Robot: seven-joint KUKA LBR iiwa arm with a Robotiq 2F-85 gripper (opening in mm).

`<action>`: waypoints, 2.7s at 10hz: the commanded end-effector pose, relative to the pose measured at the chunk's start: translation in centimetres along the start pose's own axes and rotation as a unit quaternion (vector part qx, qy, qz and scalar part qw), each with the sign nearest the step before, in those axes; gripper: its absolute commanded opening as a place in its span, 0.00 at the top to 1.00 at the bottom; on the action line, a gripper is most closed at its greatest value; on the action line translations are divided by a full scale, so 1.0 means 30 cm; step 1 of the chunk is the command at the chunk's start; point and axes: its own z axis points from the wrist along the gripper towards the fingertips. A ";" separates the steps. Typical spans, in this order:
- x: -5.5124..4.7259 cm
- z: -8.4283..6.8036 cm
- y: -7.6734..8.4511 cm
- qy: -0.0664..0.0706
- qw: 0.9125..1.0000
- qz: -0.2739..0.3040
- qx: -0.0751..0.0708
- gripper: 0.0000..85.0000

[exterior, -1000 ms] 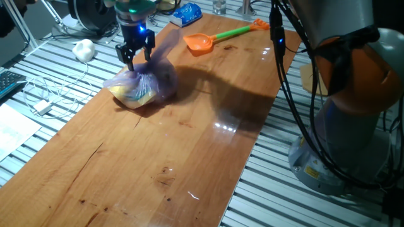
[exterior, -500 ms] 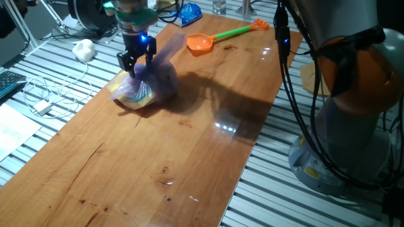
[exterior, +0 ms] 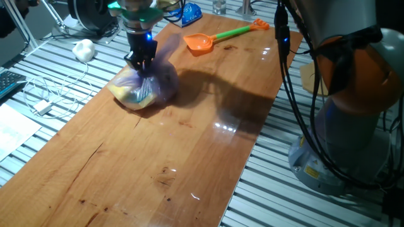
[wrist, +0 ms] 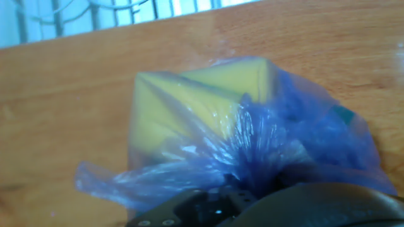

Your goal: Pick up a bag of things

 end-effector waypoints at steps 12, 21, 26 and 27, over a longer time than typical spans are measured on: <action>0.201 -0.424 -0.193 0.043 0.995 -0.093 -0.008 1.00; 0.207 -0.425 -0.254 0.022 0.993 -0.117 0.012 1.00; 0.212 -0.421 -0.272 0.022 0.992 -0.124 0.024 1.00; 0.213 -0.417 -0.283 0.023 0.992 -0.124 0.023 1.00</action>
